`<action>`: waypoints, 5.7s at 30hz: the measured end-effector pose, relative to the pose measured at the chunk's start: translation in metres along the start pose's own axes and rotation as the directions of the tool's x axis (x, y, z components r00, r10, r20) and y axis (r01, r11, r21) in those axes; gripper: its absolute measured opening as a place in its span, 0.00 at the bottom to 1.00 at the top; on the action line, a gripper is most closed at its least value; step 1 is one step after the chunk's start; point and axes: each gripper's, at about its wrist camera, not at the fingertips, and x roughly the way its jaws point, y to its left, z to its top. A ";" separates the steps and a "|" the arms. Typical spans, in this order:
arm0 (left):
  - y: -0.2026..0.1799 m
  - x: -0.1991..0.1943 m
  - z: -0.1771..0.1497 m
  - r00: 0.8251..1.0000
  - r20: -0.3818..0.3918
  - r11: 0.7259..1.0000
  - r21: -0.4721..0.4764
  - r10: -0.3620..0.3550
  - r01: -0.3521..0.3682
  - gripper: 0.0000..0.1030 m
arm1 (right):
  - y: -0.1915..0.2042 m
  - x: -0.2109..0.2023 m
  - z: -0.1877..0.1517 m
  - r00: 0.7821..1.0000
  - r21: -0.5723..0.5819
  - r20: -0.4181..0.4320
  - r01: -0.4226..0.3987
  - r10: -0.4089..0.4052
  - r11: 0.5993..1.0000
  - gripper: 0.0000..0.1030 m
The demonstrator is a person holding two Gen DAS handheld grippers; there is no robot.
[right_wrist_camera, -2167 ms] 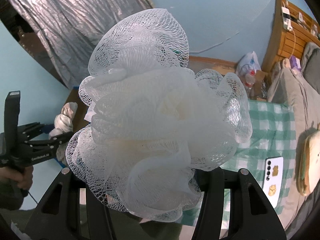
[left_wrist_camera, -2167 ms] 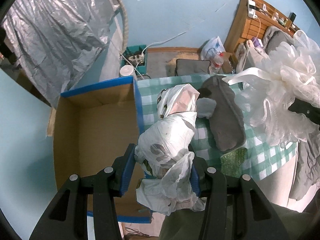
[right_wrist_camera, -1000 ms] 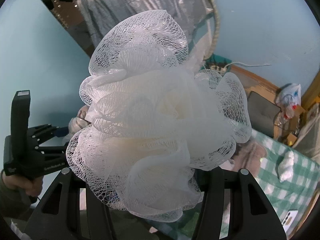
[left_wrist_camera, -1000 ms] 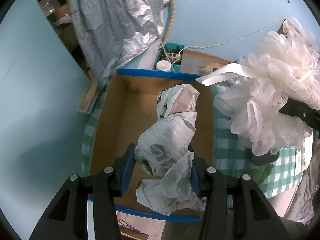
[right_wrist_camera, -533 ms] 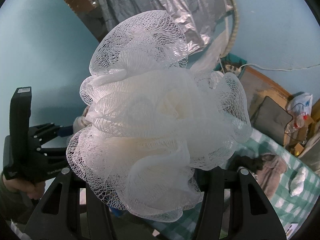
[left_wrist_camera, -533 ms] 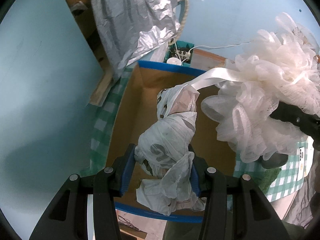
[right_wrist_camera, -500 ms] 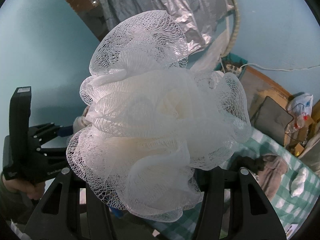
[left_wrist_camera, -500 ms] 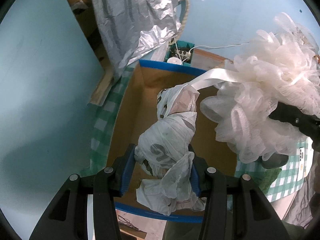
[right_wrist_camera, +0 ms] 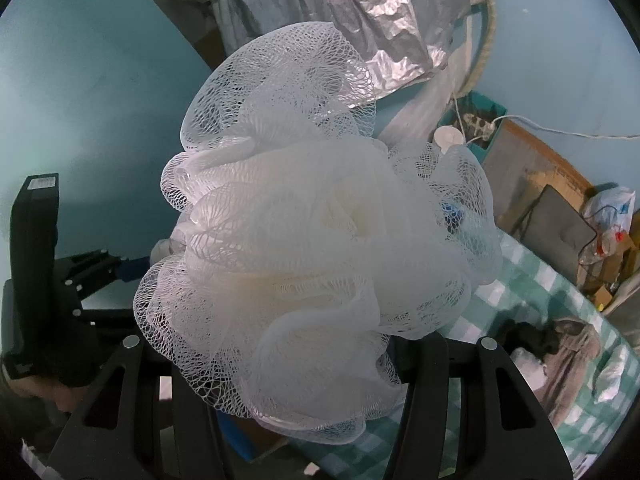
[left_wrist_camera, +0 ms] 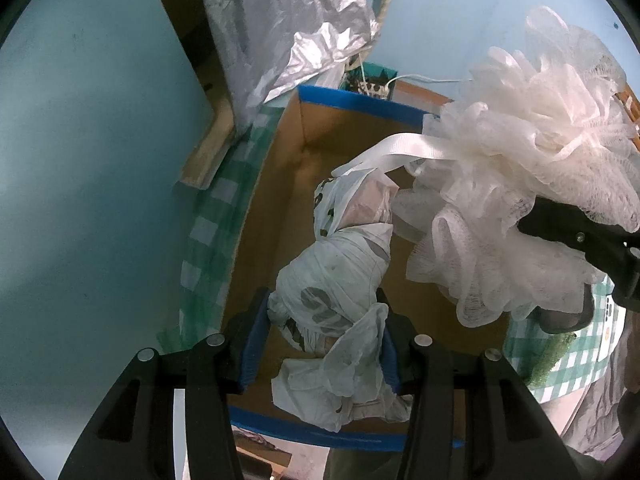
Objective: Organize soft objects
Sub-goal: 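Open both tools to drop the pouf and plastic bundle into the box, then withdraw both tools from the box back over the tablecloth, then lower the right tool onto the light blue rolled cloth and close it, then grasp the long gray sock with the left tool while the right tool holds the blue cloth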
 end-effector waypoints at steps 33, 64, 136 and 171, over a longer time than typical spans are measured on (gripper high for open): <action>-0.018 -0.031 0.002 0.998 0.056 1.000 0.012 0.003 -0.004 0.75 | 0.005 -0.030 -0.001 0.997 0.019 0.053 0.057 -0.058 0.998 0.82; -0.116 -0.048 -0.001 0.997 0.067 0.989 0.141 -0.047 0.038 0.75 | -0.072 -0.098 -0.062 0.989 0.142 0.075 0.118 -0.130 0.983 0.82; -0.357 0.056 0.017 0.989 -0.130 0.931 0.347 -0.075 0.116 0.78 | -0.348 -0.103 -0.182 0.947 0.451 -0.124 0.319 -0.296 0.833 0.82; -0.373 0.076 -0.014 0.974 -0.209 0.919 0.362 -0.083 0.156 0.64 | -0.327 -0.081 -0.212 0.949 0.431 -0.166 0.315 -0.269 0.846 0.39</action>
